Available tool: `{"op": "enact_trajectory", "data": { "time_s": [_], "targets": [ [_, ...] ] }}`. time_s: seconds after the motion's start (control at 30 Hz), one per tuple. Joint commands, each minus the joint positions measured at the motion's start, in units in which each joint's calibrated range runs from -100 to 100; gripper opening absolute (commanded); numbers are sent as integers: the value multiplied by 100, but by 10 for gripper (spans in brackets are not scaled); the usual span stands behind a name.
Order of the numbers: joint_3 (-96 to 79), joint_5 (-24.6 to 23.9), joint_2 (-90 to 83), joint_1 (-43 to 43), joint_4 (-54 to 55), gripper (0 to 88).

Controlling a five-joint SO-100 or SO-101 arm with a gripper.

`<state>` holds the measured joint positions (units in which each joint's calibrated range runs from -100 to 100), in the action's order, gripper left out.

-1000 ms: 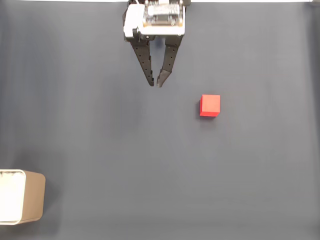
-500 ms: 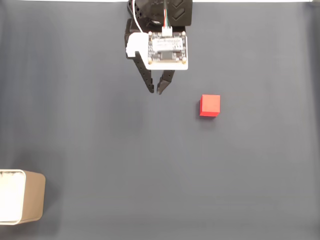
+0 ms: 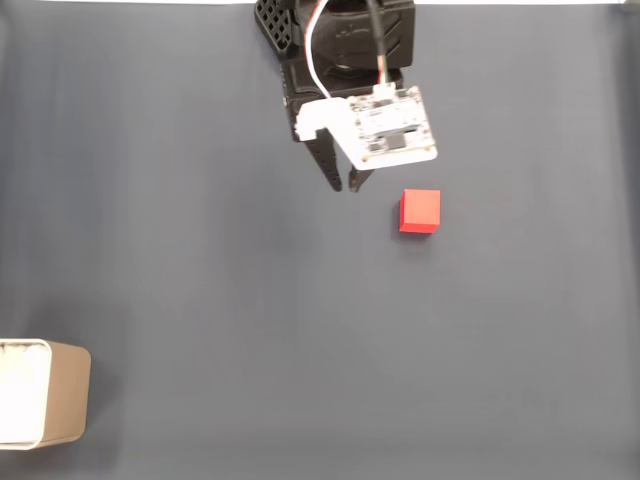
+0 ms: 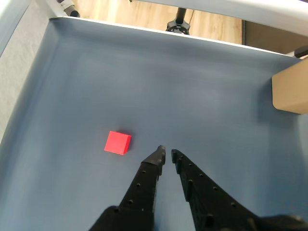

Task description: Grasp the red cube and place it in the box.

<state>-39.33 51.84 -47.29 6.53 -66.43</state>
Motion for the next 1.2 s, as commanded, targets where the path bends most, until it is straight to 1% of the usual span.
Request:
{"op": "enact_trajectory", "data": {
  "time_s": [0.0,0.3,0.47,0.87,1.03,1.17],
  "targets": [
    [192,103,23,199,3,15],
    [-9,337,32,519,53,15],
    [-63,347,32,654,167,18],
    [-218,532,67,888,184,95],
    [-346,591,84,981,241,96],
    [-547,601,84,1073,471,119]
  ]
}}
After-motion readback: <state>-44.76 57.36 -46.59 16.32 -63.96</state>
